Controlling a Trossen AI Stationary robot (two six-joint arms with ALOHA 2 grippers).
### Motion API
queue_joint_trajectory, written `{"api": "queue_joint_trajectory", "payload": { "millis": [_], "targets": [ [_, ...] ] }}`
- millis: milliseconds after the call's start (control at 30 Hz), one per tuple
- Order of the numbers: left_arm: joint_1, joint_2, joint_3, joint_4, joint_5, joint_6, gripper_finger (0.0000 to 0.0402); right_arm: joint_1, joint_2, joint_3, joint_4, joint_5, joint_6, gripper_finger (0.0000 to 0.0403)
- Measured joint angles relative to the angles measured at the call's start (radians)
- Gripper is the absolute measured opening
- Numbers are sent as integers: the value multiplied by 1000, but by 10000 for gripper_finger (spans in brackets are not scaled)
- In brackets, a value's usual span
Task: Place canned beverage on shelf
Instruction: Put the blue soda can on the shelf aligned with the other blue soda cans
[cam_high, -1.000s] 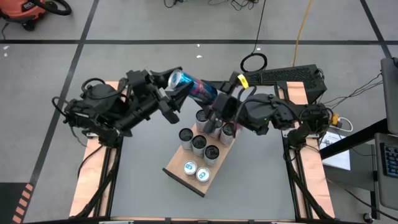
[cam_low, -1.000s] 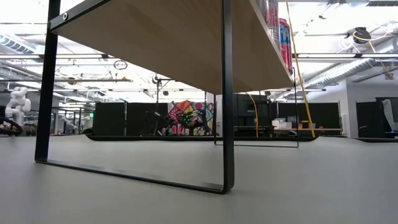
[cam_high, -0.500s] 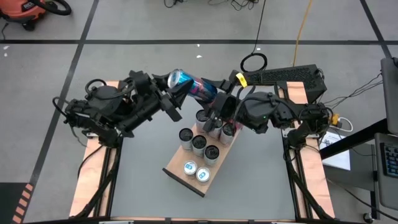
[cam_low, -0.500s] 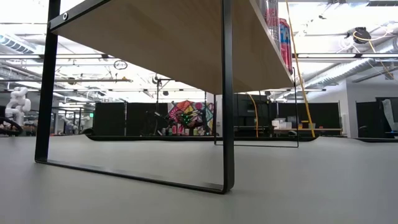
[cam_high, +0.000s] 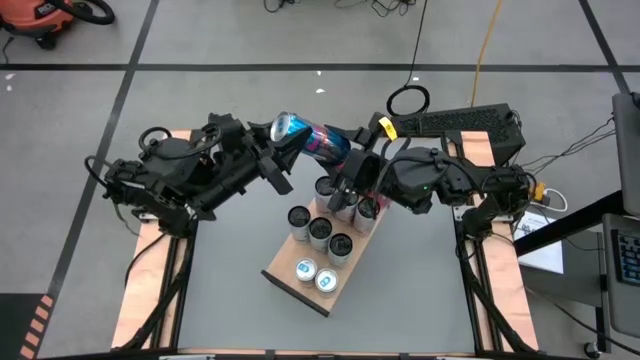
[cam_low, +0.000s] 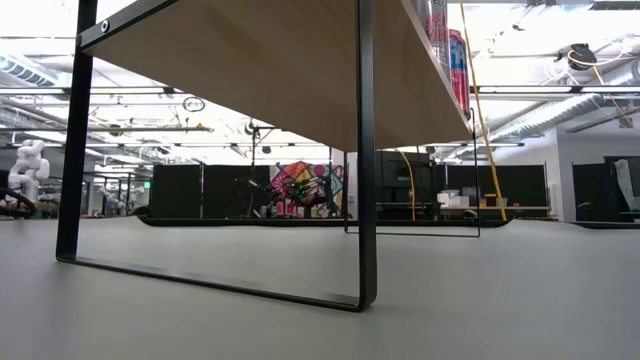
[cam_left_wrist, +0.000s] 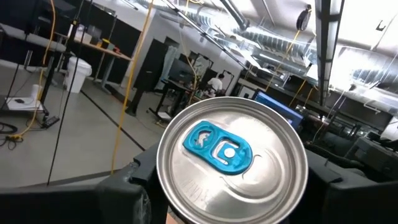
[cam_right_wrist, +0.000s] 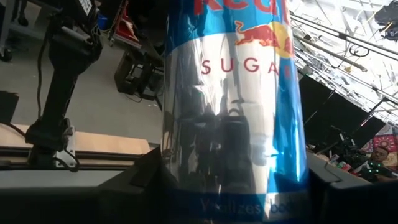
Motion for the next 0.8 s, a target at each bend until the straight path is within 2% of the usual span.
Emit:
{"api": "queue_joint_trajectory", "payload": {
  "millis": [267,400,600,800],
  "targets": [
    [-4,0,0,0,3,-1,221,3,0,0,-26,-6,1,245],
    [-18,-14,0,-1,4,0,221,15,0,0,-70,-12,78,267],
    [-54,-48,0,-15,7,51,221,33,-1,0,-223,-50,302,298],
    [-100,-96,0,-219,6,-37,221,57,-5,0,-407,-164,583,303]
  ]
}}
